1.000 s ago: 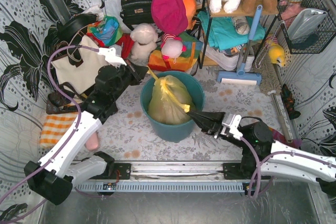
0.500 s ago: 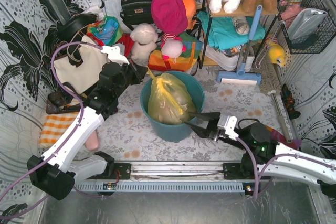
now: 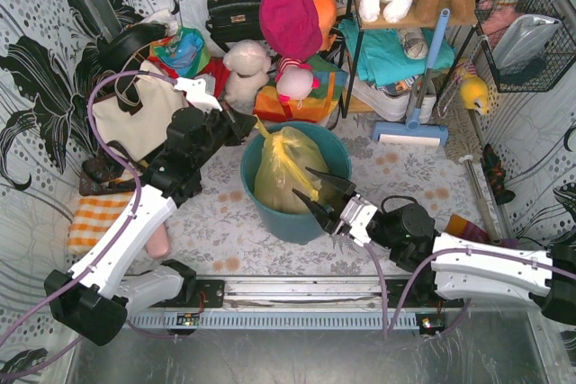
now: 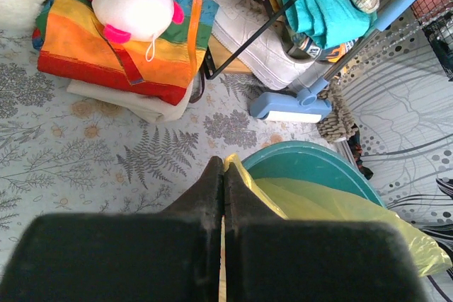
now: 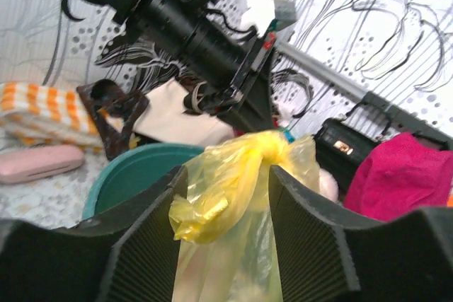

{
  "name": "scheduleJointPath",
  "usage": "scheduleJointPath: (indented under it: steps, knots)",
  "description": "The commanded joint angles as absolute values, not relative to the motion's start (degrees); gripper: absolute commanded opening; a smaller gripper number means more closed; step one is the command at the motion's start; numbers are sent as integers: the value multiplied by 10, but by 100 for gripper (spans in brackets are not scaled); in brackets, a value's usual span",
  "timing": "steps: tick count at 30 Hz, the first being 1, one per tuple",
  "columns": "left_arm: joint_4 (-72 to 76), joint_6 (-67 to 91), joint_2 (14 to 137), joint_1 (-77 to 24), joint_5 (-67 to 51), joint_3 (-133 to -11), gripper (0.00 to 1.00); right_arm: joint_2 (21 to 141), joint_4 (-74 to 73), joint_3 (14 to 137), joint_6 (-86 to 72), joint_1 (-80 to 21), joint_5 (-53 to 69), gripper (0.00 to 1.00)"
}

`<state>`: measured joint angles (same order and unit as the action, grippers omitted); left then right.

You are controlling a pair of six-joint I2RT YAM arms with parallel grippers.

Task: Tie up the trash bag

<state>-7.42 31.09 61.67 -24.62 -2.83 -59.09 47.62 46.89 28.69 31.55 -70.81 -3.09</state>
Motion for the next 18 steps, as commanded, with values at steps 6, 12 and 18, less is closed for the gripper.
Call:
scheduleJointPath:
  steps: [6, 12, 18]
  knots:
    - [-39, 316, 606, -243, -50, -601, 0, 538, 655, 305, 393, -712, -43, 14]
    - [-37, 313, 604, -242, -48, -605, 0, 540, 652, 319, 383, -712, -60, 0]
    - [-49, 278, 618, -243, -34, -651, 0, 519, 409, 458, 211, -712, -179, 0]
